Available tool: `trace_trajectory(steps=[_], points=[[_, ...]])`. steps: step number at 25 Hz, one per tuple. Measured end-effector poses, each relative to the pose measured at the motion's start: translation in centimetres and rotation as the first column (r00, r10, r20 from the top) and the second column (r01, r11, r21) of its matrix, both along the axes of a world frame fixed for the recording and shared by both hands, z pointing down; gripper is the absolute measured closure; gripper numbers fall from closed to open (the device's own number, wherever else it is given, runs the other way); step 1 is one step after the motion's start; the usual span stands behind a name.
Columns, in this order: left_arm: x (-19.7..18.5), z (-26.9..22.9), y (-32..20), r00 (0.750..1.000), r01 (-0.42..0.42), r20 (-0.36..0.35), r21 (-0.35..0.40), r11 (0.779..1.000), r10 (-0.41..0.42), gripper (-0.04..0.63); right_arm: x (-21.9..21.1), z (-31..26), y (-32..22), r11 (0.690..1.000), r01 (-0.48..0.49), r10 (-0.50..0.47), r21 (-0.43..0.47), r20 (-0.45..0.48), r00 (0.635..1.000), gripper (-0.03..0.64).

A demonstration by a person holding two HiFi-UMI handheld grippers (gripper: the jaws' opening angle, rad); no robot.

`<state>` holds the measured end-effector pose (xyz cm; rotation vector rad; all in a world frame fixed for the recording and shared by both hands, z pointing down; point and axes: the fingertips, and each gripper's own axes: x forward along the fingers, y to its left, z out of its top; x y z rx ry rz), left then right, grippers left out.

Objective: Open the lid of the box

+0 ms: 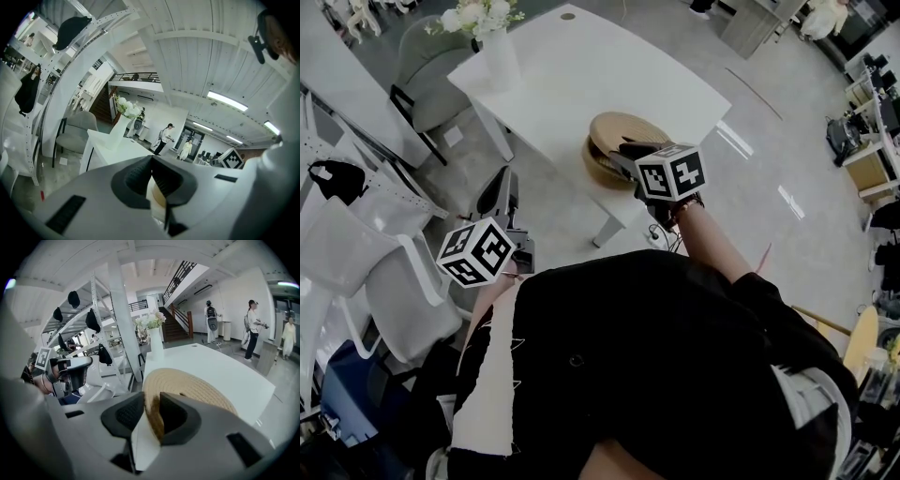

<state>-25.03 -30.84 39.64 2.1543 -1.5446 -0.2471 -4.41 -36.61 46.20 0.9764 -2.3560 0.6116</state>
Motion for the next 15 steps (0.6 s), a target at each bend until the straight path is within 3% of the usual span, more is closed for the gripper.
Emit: trace_trajectory(steps=[15], points=[[0.8, 0.2, -0.7, 1.0, -0.013, 0.014, -0.012, 1.0, 0.014, 0.584, 0.6, -2.0, -0.9, 0.998, -0.036, 0.033, 0.052, 0.058, 0.998, 0.529]])
